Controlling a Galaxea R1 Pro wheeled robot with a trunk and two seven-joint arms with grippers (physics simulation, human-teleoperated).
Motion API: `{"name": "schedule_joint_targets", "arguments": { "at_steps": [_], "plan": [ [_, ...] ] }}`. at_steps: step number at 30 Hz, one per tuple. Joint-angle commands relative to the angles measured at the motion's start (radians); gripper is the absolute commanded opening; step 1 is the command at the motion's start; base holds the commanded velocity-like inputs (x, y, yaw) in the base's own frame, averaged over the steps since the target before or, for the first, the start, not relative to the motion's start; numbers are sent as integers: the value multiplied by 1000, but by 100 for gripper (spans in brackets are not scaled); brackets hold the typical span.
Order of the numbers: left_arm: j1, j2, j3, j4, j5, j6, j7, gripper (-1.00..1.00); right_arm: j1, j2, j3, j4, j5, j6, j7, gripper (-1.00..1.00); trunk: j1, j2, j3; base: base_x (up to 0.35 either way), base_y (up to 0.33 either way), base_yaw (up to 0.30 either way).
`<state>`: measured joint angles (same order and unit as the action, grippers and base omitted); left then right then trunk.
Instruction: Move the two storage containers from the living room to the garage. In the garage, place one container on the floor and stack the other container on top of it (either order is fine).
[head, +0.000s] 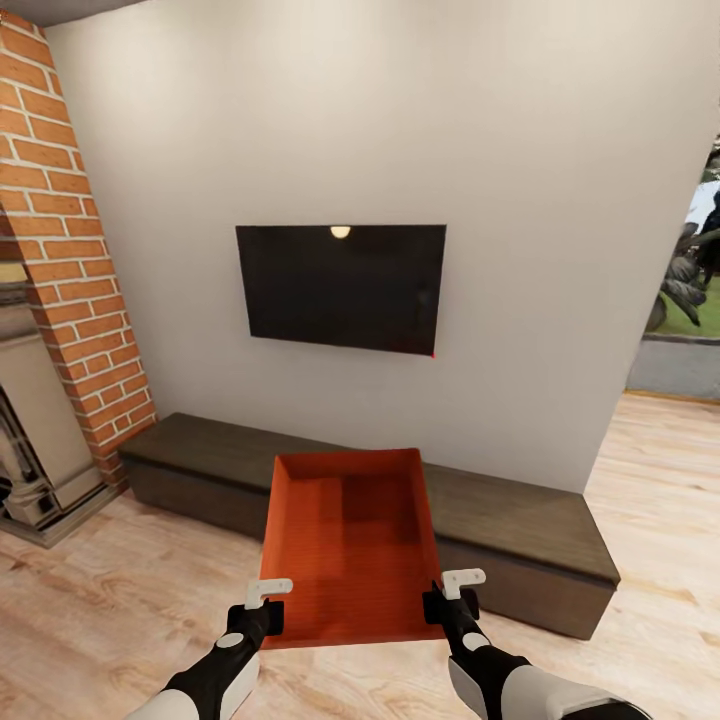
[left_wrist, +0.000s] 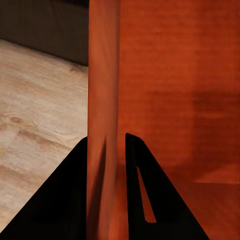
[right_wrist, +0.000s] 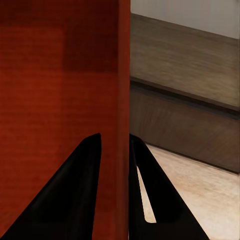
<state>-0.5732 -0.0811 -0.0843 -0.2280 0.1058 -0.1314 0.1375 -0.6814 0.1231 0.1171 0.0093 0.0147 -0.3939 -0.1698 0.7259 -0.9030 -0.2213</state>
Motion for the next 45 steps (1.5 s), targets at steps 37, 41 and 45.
{"name": "schedule_joint_targets", "arguments": {
  "at_steps": [37, 41, 45],
  "plan": [
    [0, 3, -14, -2, 2, -4, 11, -100, -1, 1, -51, 1, 25, 4, -2, -100, 0, -1, 58, 0, 0, 0],
    [0, 3, -14, -2, 2, -4, 11, -100, -1, 1, -51, 1, 26, 4, -2, -100, 0, -1, 65, 0, 0, 0],
    [0, 3, -14, -2, 2, -4, 11, -100, -1, 0, -51, 1, 25, 4, -1, -100, 0, -1, 71, 0, 0, 0]
  ]
}}
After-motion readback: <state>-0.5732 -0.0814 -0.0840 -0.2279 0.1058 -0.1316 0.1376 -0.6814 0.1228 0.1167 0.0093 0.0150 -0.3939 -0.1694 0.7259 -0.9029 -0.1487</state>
